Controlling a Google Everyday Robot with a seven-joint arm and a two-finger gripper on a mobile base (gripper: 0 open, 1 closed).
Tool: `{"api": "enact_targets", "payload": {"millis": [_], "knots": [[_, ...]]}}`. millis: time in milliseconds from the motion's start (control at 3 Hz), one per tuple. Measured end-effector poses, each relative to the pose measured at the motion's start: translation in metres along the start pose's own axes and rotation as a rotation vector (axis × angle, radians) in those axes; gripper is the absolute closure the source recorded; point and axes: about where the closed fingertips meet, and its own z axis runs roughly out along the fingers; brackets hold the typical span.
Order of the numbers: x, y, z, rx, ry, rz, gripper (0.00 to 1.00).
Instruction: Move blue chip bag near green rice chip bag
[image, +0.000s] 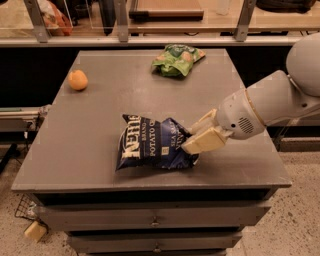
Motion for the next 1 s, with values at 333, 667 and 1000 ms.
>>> {"api": "enact_targets", "payload": {"millis": [333, 667, 1000], "knots": [[0.003, -0.008, -0.013, 0.033, 0.006, 0.030, 1.00], [0.002, -0.029, -0.048, 0.119, 0.011, 0.065, 1.00], [-0.010, -0.063, -0.108, 0.276, 0.021, 0.100, 1.00]]}}
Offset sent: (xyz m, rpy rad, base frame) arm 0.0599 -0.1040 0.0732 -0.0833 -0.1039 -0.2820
